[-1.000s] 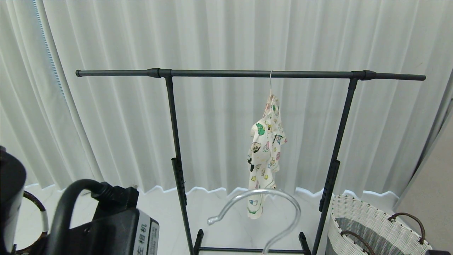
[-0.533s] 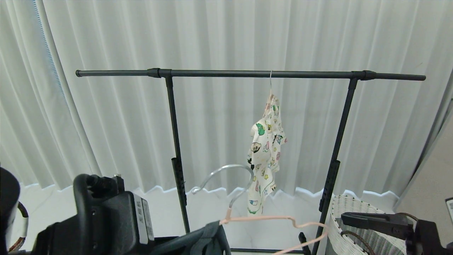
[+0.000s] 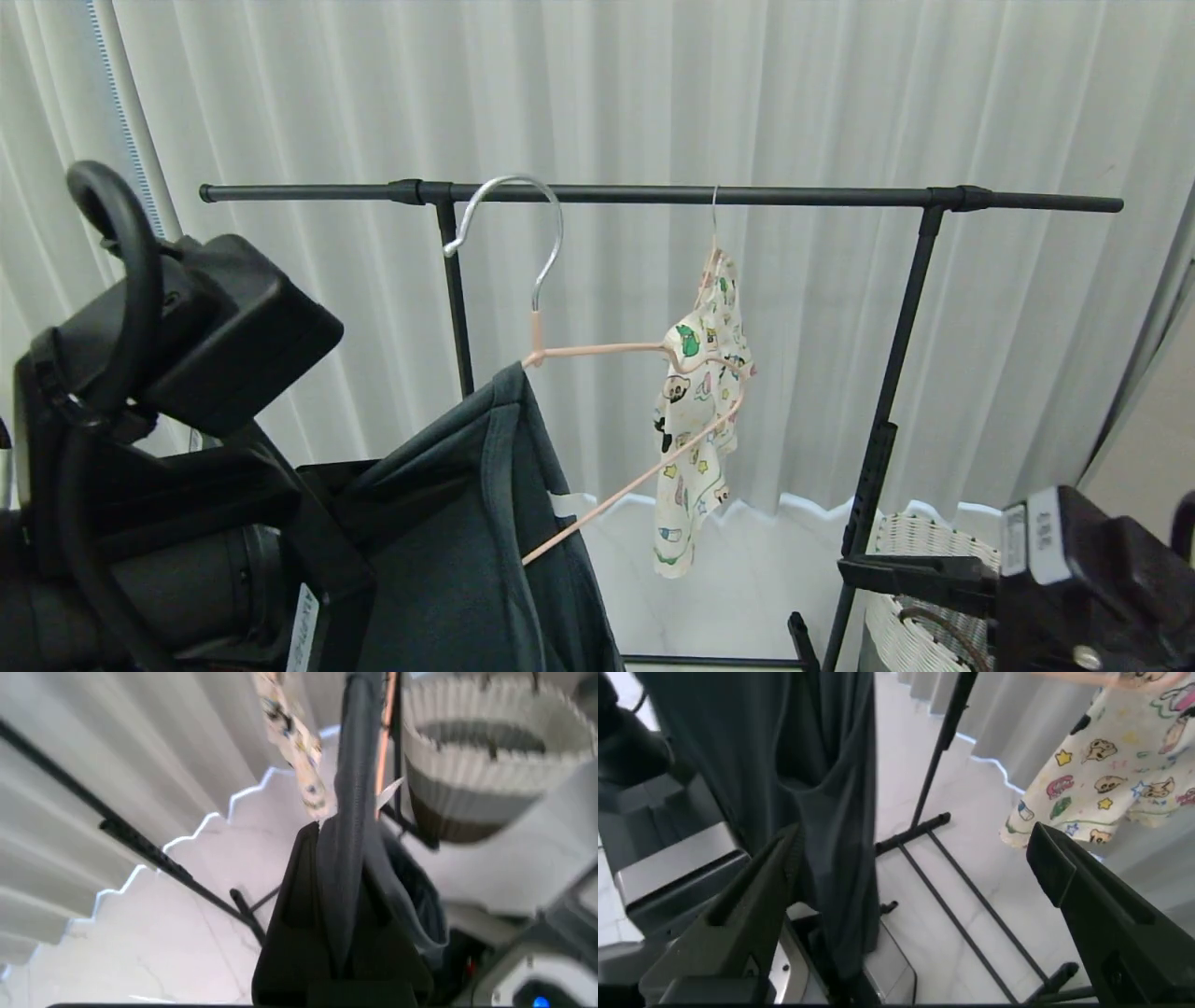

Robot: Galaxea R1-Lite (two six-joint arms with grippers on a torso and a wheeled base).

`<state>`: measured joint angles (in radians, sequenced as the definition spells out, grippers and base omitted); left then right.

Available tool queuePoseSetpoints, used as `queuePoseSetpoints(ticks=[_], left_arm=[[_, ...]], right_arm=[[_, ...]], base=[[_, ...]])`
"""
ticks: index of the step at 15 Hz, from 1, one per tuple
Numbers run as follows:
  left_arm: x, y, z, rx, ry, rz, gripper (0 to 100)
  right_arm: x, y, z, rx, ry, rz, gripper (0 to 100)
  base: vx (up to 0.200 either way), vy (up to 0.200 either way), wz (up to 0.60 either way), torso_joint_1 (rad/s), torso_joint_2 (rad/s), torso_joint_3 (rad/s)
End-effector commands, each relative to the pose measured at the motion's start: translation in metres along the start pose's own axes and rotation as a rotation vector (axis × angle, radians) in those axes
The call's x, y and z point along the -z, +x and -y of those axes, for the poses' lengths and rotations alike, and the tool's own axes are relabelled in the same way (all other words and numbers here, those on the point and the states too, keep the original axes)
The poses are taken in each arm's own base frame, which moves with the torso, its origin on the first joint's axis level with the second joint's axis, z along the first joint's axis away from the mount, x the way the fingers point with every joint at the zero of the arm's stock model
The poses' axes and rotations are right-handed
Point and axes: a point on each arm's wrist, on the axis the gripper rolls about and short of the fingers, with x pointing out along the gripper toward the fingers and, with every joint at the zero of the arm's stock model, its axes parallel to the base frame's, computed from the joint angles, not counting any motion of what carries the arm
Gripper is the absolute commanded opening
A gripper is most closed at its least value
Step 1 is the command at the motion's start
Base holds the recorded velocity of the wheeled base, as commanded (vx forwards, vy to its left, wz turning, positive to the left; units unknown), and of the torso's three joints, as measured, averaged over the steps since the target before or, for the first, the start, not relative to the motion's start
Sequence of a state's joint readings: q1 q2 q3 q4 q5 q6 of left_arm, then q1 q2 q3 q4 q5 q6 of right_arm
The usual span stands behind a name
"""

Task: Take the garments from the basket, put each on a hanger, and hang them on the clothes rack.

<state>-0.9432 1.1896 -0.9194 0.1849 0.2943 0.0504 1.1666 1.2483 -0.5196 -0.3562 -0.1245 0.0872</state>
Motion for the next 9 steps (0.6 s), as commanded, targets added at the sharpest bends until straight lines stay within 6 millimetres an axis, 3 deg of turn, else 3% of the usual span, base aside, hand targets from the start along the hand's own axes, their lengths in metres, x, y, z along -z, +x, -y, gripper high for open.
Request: queuePoseSetpoints(ticks=[1, 3, 5, 9], left_arm=[[-0.004, 0.001, 0.000, -0.003, -0.003, 0.007, 0], [-0.009, -0.001, -0.001, -0.003, -0.010, 0.029, 0], [-0.013, -0.001, -0.001, -0.005, -0.020, 0.063, 0], [-0.017, 0.000, -0.001, -0.008, -0.031, 0.098, 0]], right_arm=[[-0.011, 0.035, -0.005, 0.014, 0.018, -0.046, 100], [-0.026, 0.066, -0.010, 0.056, 0.062, -0.045, 100], [-0.031, 0.083, -0.015, 0.070, 0.092, -0.048, 100], [-0.019, 0.112, -0.019, 0.149, 0.104, -0.109, 100]], base=[[0.000, 0.000, 0.00, 0.000, 0.00, 0.000], [0.000, 0.000, 0.00, 0.000, 0.00, 0.000], [0.000, 0.000, 0.00, 0.000, 0.00, 0.000], [0.000, 0.000, 0.00, 0.000, 0.00, 0.000]])
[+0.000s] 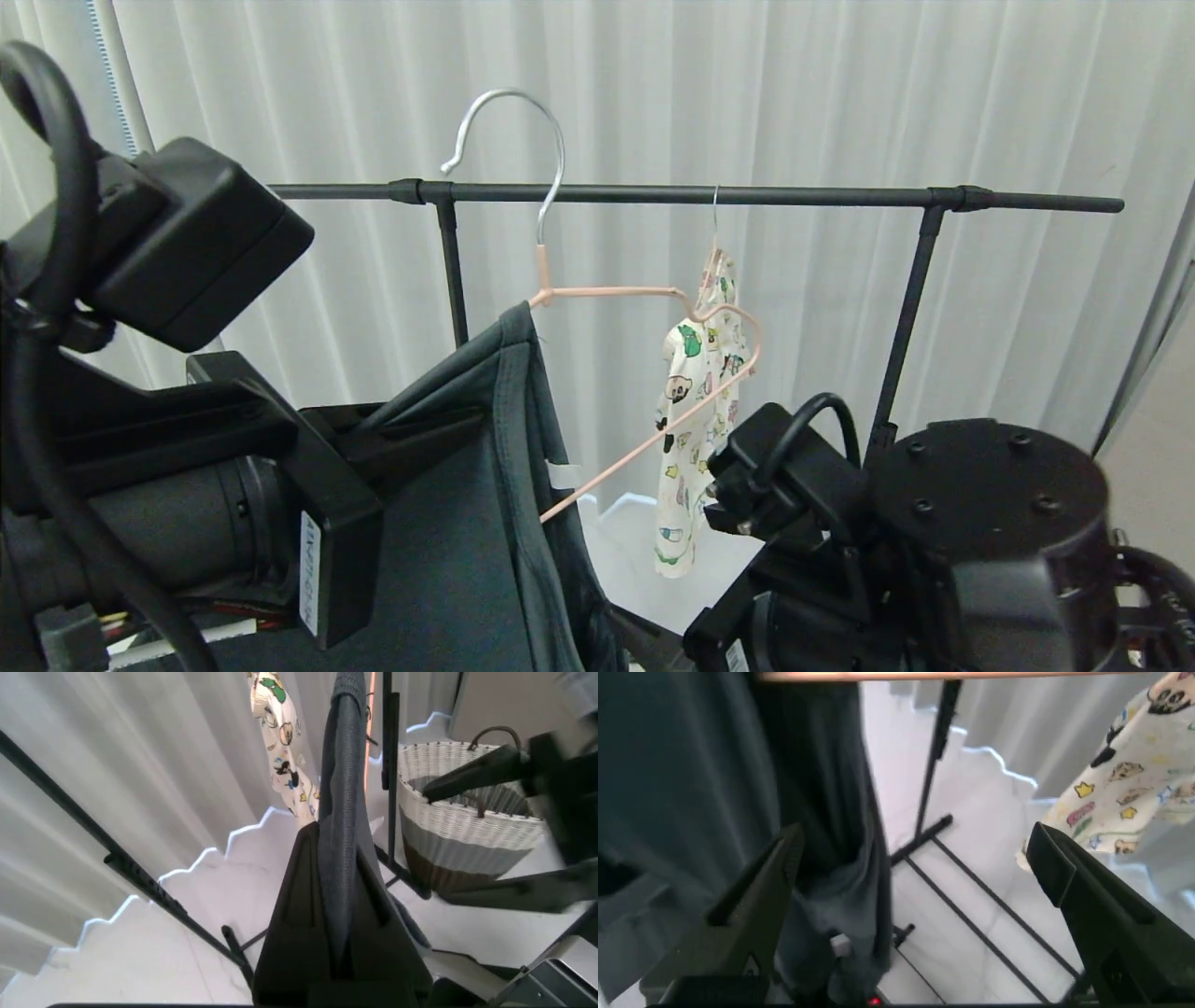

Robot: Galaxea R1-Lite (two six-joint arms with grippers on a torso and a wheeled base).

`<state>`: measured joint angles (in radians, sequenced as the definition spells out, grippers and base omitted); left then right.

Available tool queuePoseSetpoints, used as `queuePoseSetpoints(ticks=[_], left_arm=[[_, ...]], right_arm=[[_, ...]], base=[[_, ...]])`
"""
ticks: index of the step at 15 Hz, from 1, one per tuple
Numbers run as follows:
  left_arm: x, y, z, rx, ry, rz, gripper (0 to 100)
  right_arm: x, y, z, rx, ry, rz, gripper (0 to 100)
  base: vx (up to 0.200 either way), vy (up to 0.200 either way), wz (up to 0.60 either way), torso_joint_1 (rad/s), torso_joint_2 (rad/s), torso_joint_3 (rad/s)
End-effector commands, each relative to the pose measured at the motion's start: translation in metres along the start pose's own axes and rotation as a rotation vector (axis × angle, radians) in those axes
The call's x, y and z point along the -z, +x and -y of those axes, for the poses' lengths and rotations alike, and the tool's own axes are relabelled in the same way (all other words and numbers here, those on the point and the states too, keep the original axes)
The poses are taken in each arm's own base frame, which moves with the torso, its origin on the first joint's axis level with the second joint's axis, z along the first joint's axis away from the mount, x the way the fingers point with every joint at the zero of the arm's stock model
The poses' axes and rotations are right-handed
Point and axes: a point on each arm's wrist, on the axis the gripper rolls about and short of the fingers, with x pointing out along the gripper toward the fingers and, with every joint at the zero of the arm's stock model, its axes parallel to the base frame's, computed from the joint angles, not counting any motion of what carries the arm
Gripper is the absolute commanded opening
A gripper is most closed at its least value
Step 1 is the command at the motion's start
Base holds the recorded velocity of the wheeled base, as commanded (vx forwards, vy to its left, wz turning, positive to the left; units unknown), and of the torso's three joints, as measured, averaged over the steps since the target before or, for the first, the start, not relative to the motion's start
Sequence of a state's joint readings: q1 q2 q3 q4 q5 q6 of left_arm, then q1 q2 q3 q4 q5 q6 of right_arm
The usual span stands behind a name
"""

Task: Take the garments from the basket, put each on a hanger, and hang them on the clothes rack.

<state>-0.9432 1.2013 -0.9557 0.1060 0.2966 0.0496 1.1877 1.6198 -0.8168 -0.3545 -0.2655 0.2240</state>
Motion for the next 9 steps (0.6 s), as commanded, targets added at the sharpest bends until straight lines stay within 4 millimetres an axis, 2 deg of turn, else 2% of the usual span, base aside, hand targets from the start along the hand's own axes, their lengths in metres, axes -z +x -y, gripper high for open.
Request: queuePoseSetpoints(ticks=[1, 5, 9], left_arm=[[0.000, 0.000, 0.000, 0.001, 0.000, -0.001, 0], [-0.003, -0.001, 0.000, 0.000, -0.005, 0.011, 0], [-0.003, -0.003, -0.001, 0.001, -0.008, 0.019, 0]], right_arm=[[0.014, 0.021, -0.005, 0.022, -0.005, -0.066, 100], [0.022, 0.027, -0.011, 0.016, -0.016, -0.098, 100], [0.035, 0.029, -0.002, 0.140, -0.042, -0.188, 100]], base=[[0.000, 0.000, 0.00, 0.000, 0.00, 0.000], [0.000, 0.000, 0.00, 0.000, 0.00, 0.000], [0.000, 0.000, 0.00, 0.000, 0.00, 0.000]])
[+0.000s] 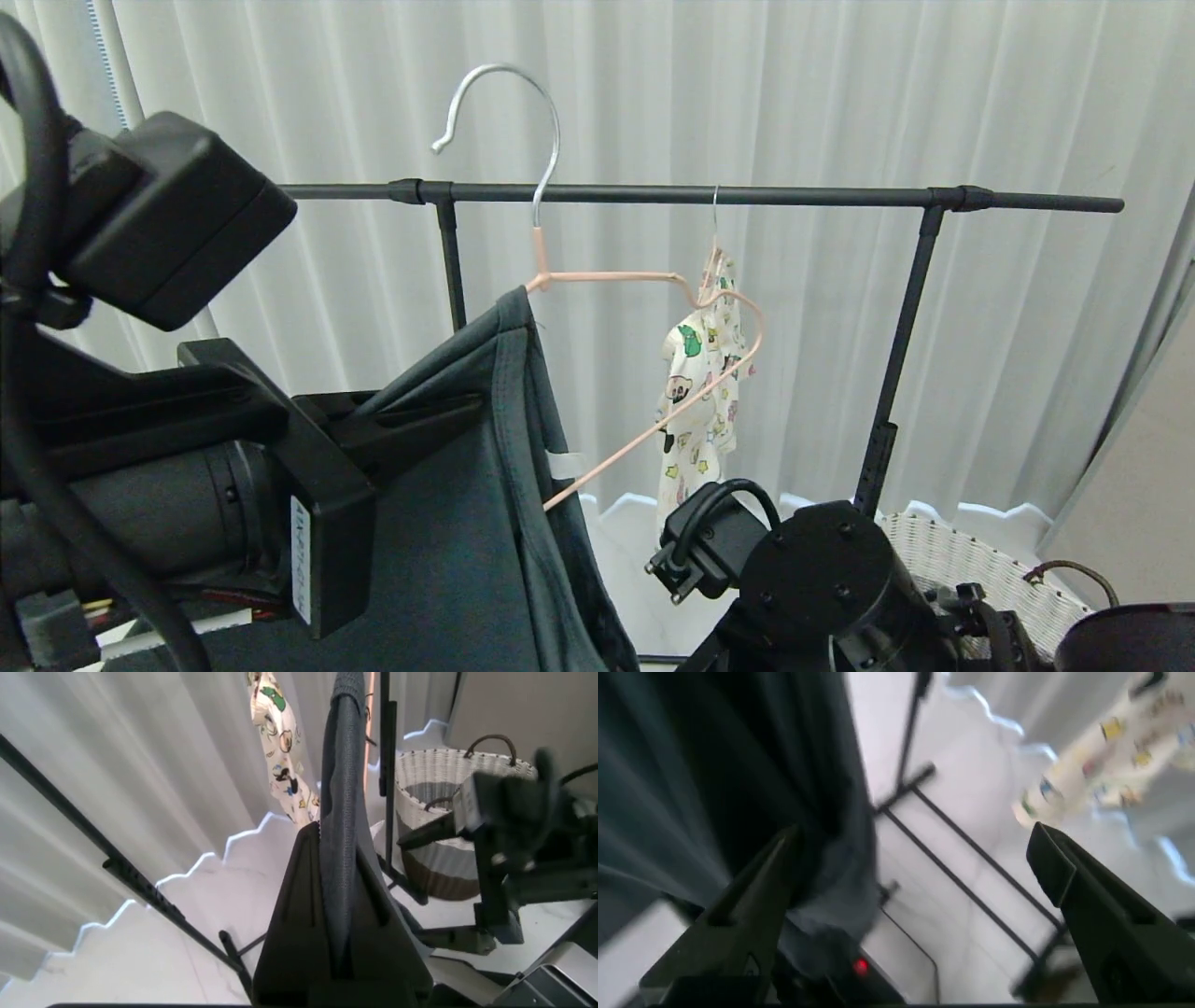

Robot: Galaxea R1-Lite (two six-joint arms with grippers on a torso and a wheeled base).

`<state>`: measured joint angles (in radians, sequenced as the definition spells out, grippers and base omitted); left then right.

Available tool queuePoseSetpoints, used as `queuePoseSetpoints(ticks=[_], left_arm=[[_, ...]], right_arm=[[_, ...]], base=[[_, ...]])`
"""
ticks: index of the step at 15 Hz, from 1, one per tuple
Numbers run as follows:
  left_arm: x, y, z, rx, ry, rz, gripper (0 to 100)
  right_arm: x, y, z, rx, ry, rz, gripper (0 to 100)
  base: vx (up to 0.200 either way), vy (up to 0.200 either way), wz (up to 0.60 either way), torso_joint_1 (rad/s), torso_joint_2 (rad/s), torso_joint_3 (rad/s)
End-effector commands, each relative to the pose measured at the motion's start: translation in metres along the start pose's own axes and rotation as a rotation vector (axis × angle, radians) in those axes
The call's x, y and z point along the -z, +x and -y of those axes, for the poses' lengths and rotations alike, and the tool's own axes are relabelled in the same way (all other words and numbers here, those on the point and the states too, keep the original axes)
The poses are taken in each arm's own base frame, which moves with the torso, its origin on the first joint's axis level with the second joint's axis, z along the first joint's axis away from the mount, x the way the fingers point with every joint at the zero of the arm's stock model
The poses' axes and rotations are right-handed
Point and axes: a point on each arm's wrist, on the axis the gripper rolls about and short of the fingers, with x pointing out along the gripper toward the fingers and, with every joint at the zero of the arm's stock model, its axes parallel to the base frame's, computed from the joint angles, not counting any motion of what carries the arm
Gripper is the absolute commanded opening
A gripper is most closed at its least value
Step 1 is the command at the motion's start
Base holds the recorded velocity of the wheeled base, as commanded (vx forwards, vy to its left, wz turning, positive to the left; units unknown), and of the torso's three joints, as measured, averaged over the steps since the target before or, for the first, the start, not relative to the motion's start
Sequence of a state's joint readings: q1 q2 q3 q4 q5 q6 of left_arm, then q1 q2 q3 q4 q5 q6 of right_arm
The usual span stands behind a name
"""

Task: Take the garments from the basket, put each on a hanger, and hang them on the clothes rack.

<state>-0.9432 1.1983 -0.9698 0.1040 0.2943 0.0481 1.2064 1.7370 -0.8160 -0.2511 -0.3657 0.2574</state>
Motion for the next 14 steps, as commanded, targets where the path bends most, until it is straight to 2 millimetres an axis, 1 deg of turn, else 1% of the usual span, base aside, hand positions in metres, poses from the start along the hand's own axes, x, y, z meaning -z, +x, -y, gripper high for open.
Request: queuePoseSetpoints(ticks=[1, 4, 7, 11, 12, 14], left_arm=[[0.002, -0.002, -0.001, 0.000, -0.001, 0.001, 0], [0.009, -0.008, -0.002, 0.000, 0.003, -0.006, 0], [0.030, -0.016, -0.001, 0.015, 0.031, -0.038, 0], [0.059, -0.021, 0.014, 0.118, 0.101, -0.099, 0], [0.061, -0.021, 0.015, 0.127, 0.107, -0.106, 0], [0.066, -0.021, 0.020, 0.157, 0.125, -0.120, 0]], right_arm=[[0.001, 0.003, 0.010, 0.081, 0.022, -0.018, 100], [0.003, -0.002, 0.051, 0.332, 0.077, -0.044, 100], [-0.008, -0.017, 0.085, 0.461, 0.164, 0.020, 100], [-0.022, -0.046, 0.111, 0.517, 0.217, 0.109, 100], [-0.023, -0.049, 0.112, 0.520, 0.218, 0.117, 100], [-0.027, -0.065, 0.121, 0.540, 0.218, 0.154, 100]], base=[[0.000, 0.000, 0.00, 0.000, 0.00, 0.000], [0.000, 0.000, 0.00, 0.000, 0.00, 0.000], [0.000, 0.000, 0.00, 0.000, 0.00, 0.000], [0.000, 0.000, 0.00, 0.000, 0.00, 0.000], [0.000, 0.000, 0.00, 0.000, 0.00, 0.000], [0.000, 0.000, 0.00, 0.000, 0.00, 0.000]])
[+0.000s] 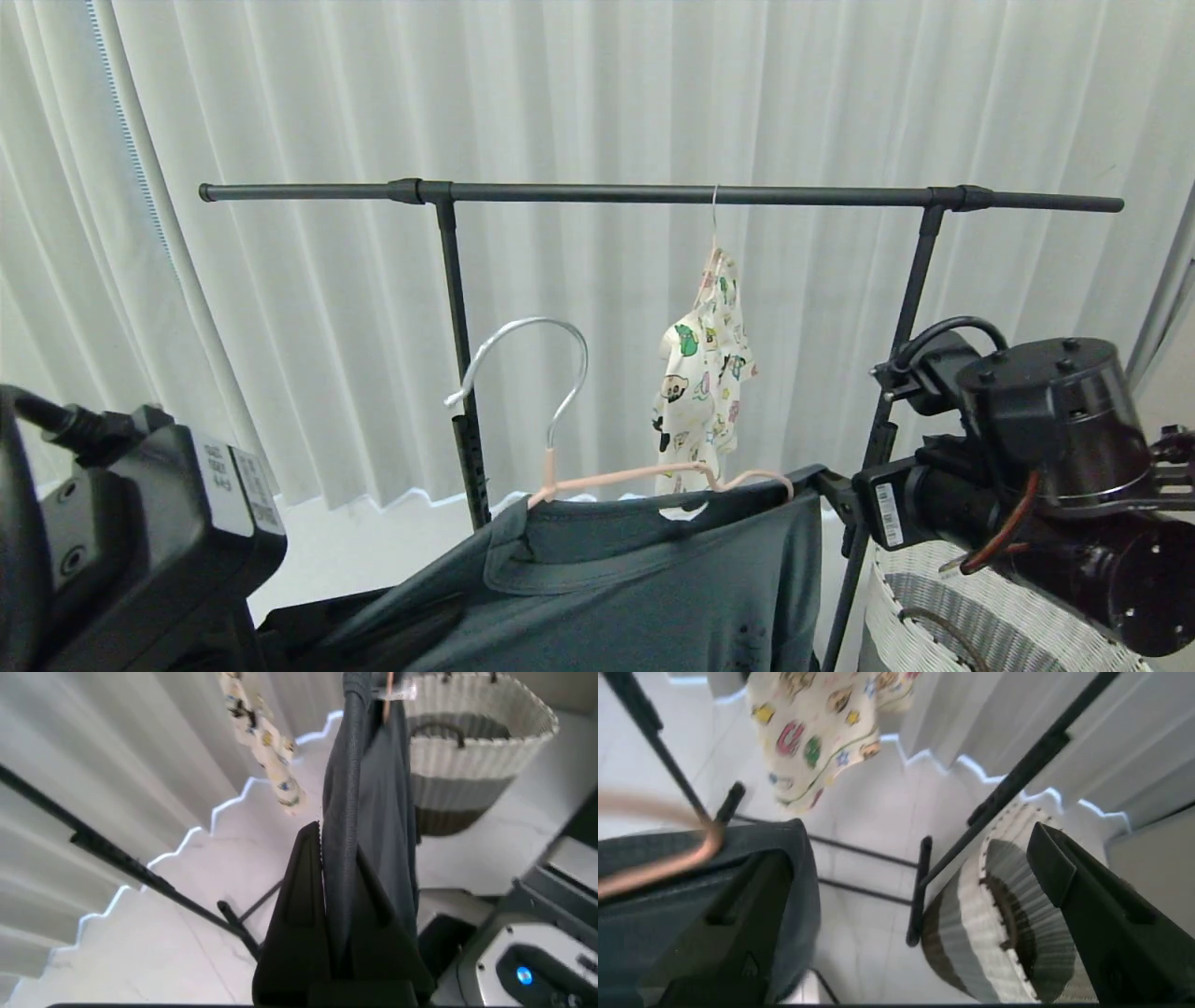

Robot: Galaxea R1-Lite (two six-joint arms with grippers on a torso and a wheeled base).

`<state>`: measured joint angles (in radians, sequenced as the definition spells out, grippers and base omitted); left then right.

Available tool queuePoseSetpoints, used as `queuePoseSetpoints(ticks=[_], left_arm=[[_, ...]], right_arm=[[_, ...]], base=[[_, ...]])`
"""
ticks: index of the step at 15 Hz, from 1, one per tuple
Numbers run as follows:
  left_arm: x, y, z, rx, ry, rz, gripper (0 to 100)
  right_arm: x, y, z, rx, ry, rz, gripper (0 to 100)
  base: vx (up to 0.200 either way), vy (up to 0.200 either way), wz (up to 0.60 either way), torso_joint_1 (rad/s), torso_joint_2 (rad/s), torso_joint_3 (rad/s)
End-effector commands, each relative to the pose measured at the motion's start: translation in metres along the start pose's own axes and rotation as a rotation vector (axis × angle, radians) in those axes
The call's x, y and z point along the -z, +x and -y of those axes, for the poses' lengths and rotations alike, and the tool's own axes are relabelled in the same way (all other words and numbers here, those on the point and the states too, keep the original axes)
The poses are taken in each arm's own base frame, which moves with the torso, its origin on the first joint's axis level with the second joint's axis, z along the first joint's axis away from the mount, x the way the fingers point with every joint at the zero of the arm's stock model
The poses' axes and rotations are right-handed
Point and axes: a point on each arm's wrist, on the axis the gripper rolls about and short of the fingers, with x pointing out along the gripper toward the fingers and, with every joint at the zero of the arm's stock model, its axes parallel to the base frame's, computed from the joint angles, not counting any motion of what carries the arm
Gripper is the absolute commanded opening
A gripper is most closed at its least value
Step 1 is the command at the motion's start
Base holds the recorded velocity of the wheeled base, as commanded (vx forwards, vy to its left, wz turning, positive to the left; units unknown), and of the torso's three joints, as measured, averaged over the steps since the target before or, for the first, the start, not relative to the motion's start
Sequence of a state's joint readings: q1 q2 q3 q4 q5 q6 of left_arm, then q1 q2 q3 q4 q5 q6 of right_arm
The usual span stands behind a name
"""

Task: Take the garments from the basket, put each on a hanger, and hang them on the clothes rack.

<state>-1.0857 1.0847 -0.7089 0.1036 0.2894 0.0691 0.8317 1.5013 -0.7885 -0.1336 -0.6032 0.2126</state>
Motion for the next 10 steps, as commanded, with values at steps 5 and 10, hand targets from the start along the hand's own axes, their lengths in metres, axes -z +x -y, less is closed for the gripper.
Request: queuePoseSetpoints(ticks=[5, 10], left_arm=[[0.013, 0.004, 0.005, 0.025, 0.053, -0.046, 0], [0.011, 0.013, 0.005, -0.003, 0.063, -0.073, 0]], right_arm=[[-0.015, -0.025, 0.026, -0.018, 0.041, 0.087, 100], [-0.012, -0.041, 0.024, -0.149, -0.042, 0.106, 100]], base=[[0.000, 0.000, 0.00, 0.000, 0.00, 0.000], [0.000, 0.000, 0.00, 0.000, 0.00, 0.000]])
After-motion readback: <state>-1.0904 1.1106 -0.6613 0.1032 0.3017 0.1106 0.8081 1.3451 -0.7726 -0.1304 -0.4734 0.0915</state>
